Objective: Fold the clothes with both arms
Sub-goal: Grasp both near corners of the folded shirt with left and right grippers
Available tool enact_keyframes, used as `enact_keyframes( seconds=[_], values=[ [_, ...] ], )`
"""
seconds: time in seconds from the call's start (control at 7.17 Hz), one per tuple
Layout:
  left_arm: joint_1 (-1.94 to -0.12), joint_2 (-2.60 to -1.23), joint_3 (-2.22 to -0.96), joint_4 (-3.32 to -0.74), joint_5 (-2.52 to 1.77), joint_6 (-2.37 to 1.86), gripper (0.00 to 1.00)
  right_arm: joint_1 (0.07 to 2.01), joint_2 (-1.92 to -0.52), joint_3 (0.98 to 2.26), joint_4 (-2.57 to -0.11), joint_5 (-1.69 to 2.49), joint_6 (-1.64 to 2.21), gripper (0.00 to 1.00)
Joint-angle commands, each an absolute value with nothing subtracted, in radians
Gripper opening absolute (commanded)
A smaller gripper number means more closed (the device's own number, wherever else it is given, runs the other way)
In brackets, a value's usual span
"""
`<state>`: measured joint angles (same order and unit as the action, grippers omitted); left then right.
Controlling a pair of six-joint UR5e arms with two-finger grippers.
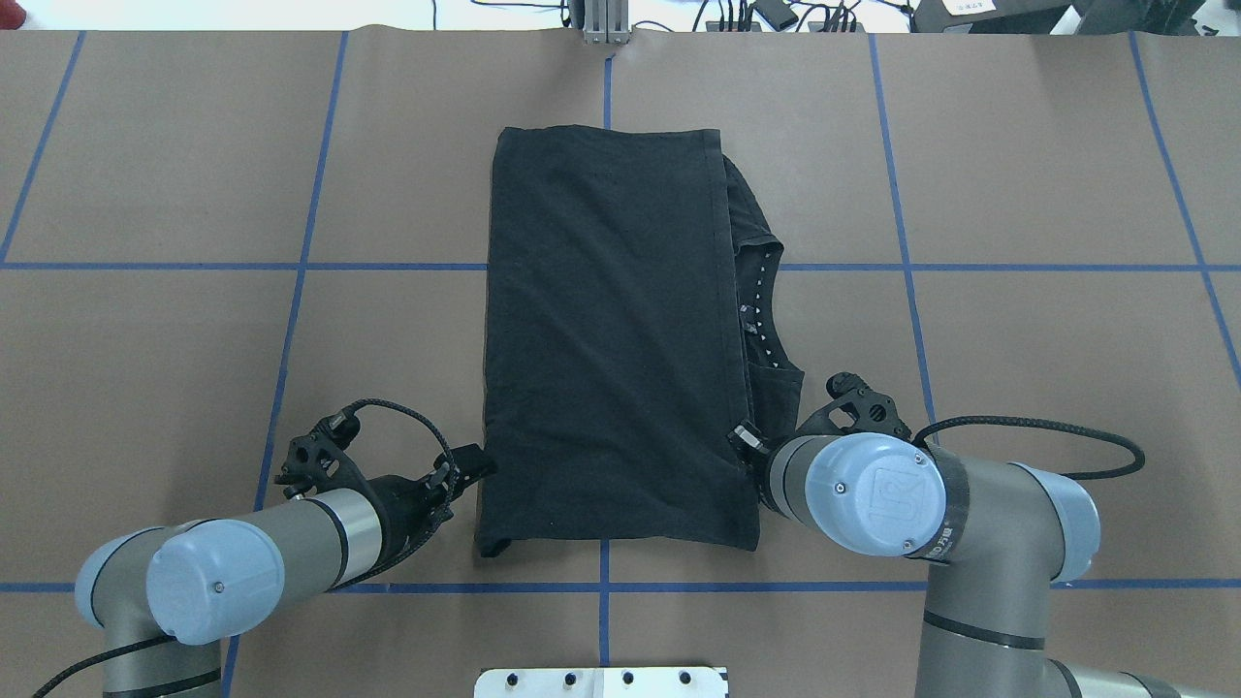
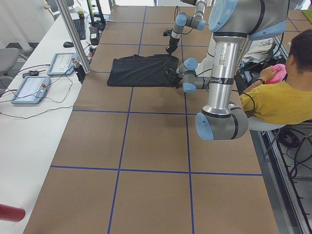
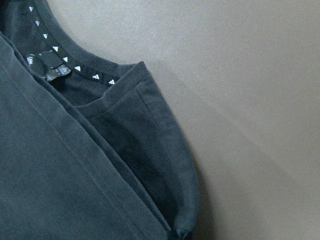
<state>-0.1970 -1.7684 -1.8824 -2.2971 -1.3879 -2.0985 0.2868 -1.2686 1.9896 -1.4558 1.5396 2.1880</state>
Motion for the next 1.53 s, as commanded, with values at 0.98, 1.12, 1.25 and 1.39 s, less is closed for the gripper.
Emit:
enact_keyframes(
  seconds=[0.98,1.12,1.25,1.39],
  values=[
    [-0.114,-1.773,-1.881,-2.276,-1.387,-2.121,0.62,0.287,-1.267,1.993,-1.456,1.554,2.187,0.0],
    [-0.114,-1.775,-1.881,-2.276,-1.387,-2.121,0.51,0.287,-1.267,1.994,-1.456,1.554,2.187,0.0],
    [-0.114,-1.775,-1.879,-2.276,-1.387,-2.121,0.38,0.287,-1.269,1.999,-1.456,1.554,2.187,0.0],
    [-0.114,-1.775,-1.881,-2.276,-1.387,-2.121,0.28,0.288,-1.267,1.999,-1.456,1.568,2.187,0.0]
  ],
)
